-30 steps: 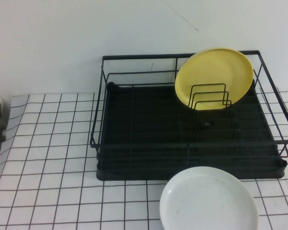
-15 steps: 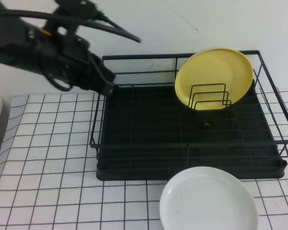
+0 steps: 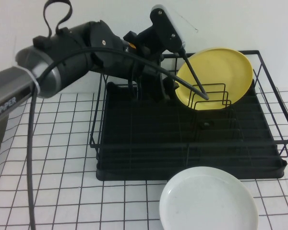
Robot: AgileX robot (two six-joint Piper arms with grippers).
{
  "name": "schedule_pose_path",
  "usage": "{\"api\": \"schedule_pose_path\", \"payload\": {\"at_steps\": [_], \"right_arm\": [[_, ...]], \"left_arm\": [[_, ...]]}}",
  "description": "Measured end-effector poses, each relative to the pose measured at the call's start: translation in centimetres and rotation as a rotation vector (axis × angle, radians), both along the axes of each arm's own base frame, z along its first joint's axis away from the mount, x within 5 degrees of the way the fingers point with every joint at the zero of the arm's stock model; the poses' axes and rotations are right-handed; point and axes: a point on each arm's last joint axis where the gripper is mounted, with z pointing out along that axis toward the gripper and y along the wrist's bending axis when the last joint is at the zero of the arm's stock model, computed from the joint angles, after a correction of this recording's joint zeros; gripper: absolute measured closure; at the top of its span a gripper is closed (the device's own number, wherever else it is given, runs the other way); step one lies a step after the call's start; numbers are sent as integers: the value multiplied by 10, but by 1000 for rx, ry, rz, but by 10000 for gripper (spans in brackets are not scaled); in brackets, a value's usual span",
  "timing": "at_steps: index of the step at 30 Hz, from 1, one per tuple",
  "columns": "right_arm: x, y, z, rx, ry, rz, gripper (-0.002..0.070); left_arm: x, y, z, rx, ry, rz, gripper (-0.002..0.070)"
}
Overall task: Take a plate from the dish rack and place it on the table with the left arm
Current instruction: Grasp the plate from the shelf
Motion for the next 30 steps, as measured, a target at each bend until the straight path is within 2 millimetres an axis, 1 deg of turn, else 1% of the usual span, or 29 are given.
{"api": "schedule_pose_path", "payload": {"at_steps": [4,8,14,20,25,30], "right_arm": [[0,0,0,0,0,0,679],[0,0,0,0,0,0,679],[0,0,0,0,0,0,679],[0,0,0,0,0,0,679],[0,0,0,0,0,0,679],[0,0,0,0,0,0,679]], "left_arm": [[15,-6,-16,-20,-51,41,115],[23,-16,-30,-36,-93,57,128],[39,-30,-48,-107,-130,129,176],[55,-40,-53,-149,-154,158,193],[63,-48,-57,-173,-159,164,195],[70,-50,-67,-174,-172,184,195]]}}
